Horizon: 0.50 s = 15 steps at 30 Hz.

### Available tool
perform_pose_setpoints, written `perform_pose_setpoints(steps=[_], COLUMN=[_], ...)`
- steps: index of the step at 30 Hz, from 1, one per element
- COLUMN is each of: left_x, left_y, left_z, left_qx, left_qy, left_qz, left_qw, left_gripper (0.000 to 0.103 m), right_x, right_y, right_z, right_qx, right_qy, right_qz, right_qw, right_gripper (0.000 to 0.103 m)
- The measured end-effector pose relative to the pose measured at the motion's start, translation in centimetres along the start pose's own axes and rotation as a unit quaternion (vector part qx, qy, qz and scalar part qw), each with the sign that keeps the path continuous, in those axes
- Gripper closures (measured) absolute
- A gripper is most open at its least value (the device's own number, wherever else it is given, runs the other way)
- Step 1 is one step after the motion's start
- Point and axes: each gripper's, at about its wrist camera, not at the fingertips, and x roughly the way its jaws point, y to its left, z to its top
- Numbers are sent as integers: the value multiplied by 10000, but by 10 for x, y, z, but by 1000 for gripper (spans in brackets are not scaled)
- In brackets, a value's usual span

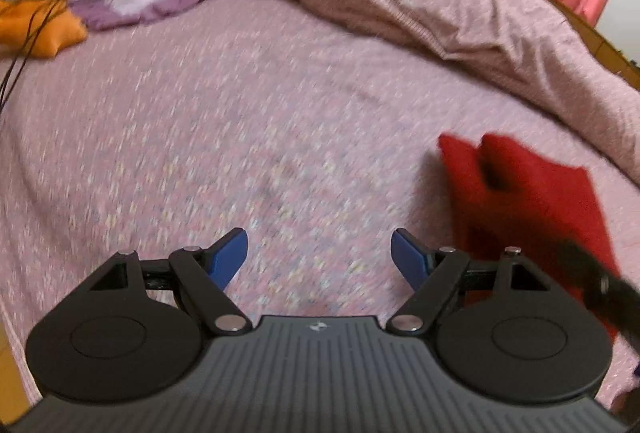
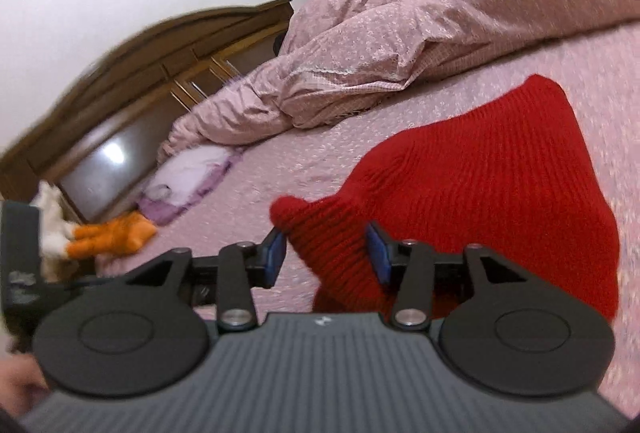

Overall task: Fold small clothes
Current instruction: 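Lower the folded end onto the cardigan bundle with the right gripper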

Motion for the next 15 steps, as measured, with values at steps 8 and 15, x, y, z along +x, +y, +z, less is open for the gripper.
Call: perform_pose_setpoints(steps=[8,15], left_x=[-21,-12], left_y=[-44,-89], left_z=[24,19], left_qx=[331,694], left_qy=[-266,-132], left_qz=[-618,-1065], left_qw=[9972,9918], left_gripper=[20,20], right_x=[-41,-69], right_y=[-12,-25], right_z=[7,19], right_qx=[376,281], right_qy=[-106,-237], right_qz=[19,-474], right_qw=[9992,9982], right_gripper=[55,46])
